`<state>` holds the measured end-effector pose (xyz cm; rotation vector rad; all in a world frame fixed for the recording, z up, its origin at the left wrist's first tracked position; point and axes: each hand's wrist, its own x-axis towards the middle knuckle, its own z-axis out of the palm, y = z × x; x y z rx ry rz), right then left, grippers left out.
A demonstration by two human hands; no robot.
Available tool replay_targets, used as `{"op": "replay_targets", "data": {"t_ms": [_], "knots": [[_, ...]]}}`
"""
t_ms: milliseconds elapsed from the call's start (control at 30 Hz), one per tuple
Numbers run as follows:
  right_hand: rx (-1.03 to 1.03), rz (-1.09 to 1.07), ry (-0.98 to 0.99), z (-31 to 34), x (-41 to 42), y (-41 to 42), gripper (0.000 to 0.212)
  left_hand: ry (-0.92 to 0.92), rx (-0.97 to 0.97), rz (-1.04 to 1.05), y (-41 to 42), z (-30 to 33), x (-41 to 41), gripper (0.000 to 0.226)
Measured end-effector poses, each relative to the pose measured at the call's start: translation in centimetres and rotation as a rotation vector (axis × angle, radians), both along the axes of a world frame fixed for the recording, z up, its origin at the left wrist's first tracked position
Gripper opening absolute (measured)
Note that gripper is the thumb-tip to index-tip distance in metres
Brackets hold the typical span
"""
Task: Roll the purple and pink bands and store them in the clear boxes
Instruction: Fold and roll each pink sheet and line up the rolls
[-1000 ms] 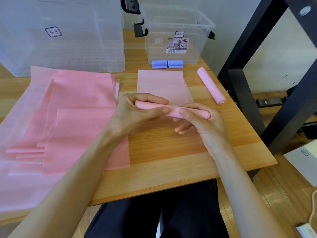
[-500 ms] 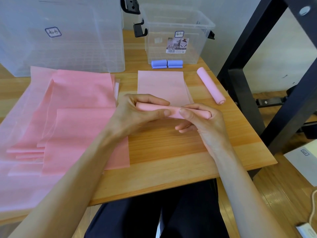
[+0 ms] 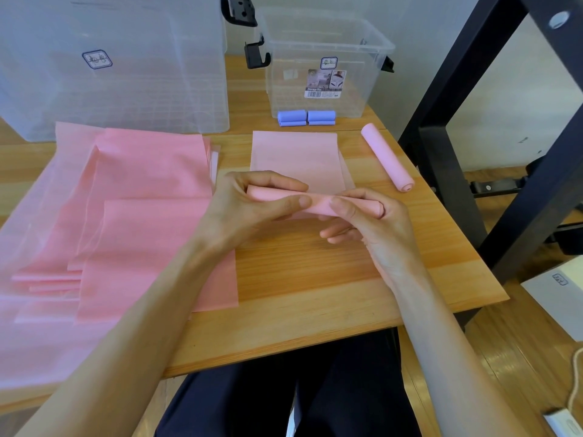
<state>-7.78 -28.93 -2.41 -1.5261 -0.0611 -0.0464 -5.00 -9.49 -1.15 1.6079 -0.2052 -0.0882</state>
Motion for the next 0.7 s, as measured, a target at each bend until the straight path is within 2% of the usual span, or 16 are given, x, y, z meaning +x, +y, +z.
{"op": "replay_targets", "data": {"t_ms": [100,233,367,533,700], "knots": [[0.012,0.024,-0.012,-0.01,-0.03,0.08,0.028,0.033,0.023,0.027,0.04,-0.11,0.14,0.016],[0.002,0.042,-0.034,-0.02,-0.07,0.12,0.037,0.137,-0.008,0.02,0.06,-0.19,0.17,0.019],[-0.005,0.018,-0.043,-0.12,-0.02,0.05,0.025,0.054,-0.002,0.013,0.05,0.05,0.1,0.019],[-0.002,0.015,-0.025,-0.06,-0.02,0.07,0.027,0.03,0.009,0.007,0.01,0.07,0.02,0.019],[-0.008,0.045,-0.038,-0.13,-0.01,0.26,0.044,0.169,-0.005,0.035,0.11,-0.11,0.21,0.017]]}}
